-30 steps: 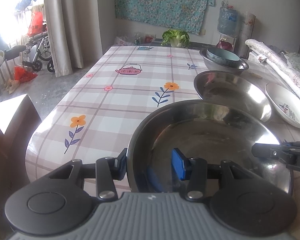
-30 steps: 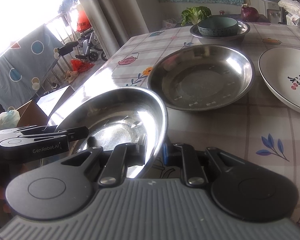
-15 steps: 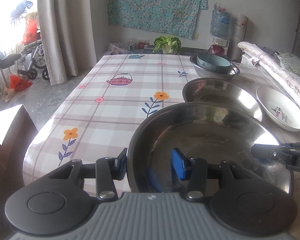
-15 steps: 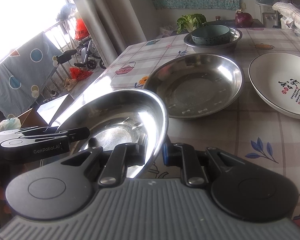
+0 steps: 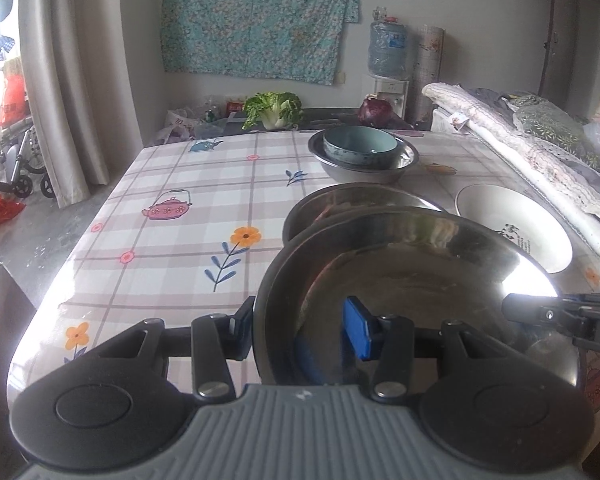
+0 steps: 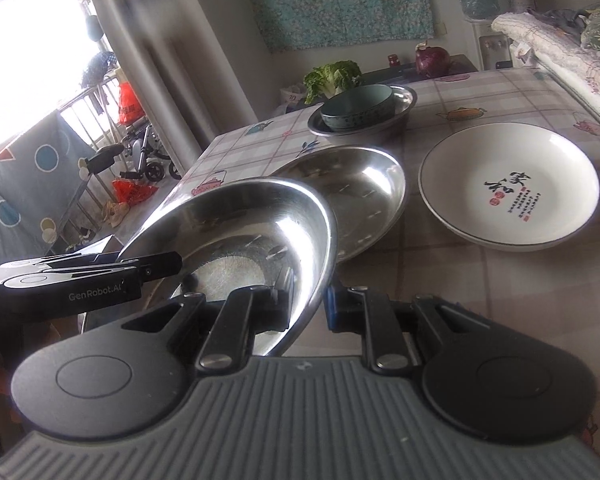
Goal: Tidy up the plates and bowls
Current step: 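Lower the held stainless plate onto the other stainless plate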
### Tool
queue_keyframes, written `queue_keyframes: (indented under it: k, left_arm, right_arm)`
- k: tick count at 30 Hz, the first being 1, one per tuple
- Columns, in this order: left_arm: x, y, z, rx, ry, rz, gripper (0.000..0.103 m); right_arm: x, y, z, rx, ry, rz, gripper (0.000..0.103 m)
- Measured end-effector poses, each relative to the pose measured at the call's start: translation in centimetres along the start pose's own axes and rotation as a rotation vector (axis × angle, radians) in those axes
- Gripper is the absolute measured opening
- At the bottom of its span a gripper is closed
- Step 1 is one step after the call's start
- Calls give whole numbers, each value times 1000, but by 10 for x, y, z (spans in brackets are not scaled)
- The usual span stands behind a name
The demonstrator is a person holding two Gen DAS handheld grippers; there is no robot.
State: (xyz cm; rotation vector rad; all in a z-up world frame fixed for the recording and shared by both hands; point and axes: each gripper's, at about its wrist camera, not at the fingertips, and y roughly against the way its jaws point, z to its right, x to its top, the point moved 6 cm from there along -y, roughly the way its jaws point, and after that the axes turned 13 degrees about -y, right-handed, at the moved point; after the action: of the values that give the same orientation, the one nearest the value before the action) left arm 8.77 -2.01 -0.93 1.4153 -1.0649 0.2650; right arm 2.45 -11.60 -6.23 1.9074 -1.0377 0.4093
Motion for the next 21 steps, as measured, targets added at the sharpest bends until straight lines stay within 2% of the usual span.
queue_keyframes:
  k: [11, 21]
  left_arm:
    - [25, -22, 26, -35, -40, -11, 46]
    - [34, -39, 29, -33, -33, -41, 46]
  right_arm:
    - [14, 6, 39, -46, -75, 29, 16]
    - [30, -6, 49, -45, -86, 19, 19]
